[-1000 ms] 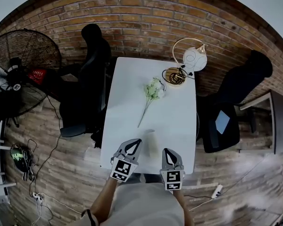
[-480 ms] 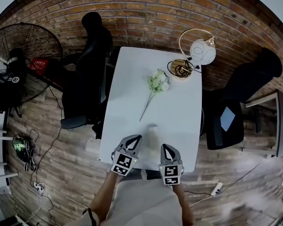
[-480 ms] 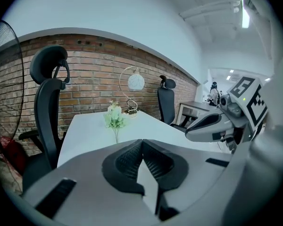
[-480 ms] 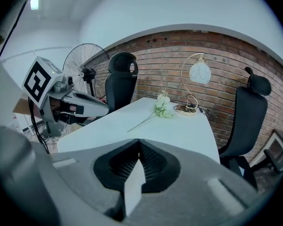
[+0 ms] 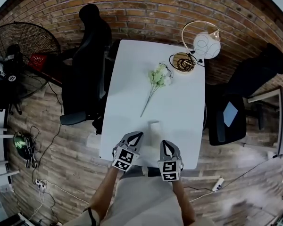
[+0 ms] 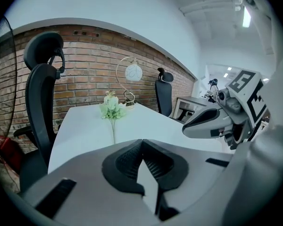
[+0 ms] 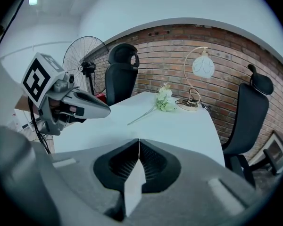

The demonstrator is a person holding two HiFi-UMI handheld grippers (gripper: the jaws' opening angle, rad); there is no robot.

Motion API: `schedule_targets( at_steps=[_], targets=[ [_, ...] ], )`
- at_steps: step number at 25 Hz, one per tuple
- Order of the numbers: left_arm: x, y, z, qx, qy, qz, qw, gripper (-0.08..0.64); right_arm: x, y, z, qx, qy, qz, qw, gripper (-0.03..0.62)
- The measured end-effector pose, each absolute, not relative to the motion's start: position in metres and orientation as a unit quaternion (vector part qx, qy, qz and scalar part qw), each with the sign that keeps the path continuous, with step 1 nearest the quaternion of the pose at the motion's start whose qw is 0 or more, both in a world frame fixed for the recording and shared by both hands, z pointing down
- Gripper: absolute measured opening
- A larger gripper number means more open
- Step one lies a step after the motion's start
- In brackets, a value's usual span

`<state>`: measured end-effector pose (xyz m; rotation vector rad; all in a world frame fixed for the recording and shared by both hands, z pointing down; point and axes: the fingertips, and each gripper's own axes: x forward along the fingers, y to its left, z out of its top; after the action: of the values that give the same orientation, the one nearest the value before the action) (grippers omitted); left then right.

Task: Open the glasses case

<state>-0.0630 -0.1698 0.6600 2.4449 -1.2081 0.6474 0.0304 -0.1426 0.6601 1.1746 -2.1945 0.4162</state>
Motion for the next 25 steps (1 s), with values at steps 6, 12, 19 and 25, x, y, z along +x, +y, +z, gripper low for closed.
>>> schedule_targets(
  at_steps=[6, 12, 19, 25],
  targets=[
    [-0.058, -0.169, 0.678, 0.864, -0.408, 0.238, 0.176, 0.005, 0.025, -0.14, 0.676, 0.43, -0.826, 0.158, 0.328, 0.014],
    [-0.055, -0.171, 0.696, 0.864, -0.395, 0.252, 0.183, 0.005, 0.019, -0.137, 0.688, 0.425, -0.821, 0.178, 0.337, 0.023],
    [-0.049, -0.173, 0.71, 0.867, -0.378, 0.261, 0.19, 0.005, 0.013, -0.136, 0.7, 0.416, -0.817, 0.199, 0.348, 0.068],
    [-0.047, -0.173, 0.722, 0.866, -0.37, 0.272, 0.198, 0.005, 0.009, -0.136, 0.711, 0.41, -0.815, 0.21, 0.352, 0.16]
  ],
)
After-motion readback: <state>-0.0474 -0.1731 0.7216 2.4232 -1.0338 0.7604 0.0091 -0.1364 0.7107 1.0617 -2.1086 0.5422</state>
